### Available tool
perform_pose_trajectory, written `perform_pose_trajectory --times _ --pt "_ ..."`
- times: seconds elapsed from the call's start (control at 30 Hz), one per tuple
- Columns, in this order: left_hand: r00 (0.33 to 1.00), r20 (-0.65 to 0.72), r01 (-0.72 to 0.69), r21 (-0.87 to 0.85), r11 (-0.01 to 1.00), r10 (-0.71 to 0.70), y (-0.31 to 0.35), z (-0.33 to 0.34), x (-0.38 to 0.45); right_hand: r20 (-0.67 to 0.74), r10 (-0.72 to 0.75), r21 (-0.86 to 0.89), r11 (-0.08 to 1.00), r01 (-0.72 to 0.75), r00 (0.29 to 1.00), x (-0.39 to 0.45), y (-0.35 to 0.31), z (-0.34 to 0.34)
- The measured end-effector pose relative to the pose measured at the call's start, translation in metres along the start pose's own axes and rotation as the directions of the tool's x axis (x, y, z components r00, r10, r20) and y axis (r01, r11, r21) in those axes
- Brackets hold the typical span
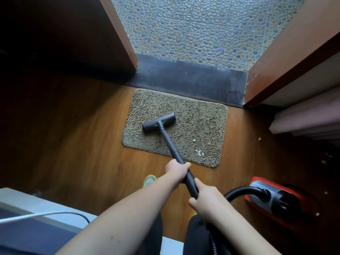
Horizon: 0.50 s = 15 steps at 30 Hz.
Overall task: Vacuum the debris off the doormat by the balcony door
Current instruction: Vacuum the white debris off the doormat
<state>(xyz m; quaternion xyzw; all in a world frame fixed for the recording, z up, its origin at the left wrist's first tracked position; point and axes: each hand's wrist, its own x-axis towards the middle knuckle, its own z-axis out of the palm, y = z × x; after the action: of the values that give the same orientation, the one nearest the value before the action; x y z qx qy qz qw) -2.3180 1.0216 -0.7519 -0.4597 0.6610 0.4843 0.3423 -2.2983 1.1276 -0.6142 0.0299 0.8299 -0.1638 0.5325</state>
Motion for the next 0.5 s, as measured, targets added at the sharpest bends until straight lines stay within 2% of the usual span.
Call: perform_pose_trajectory --times 0.17,0.5 --pt "1.000 -0.010 0.006 -0.066 0.998 -0.007 0.018 -0.022 0.023 -0.018 0.000 0.008 1.000 0.000 1.000 0.027 -0.027 0.000" --pt "0.999 -0.023 0.026 0.001 1.000 -0.026 0.026 -0.037 0.036 0.003 0.017 -0.032 0.999 -0.017 1.000 0.040 -0.049 0.004"
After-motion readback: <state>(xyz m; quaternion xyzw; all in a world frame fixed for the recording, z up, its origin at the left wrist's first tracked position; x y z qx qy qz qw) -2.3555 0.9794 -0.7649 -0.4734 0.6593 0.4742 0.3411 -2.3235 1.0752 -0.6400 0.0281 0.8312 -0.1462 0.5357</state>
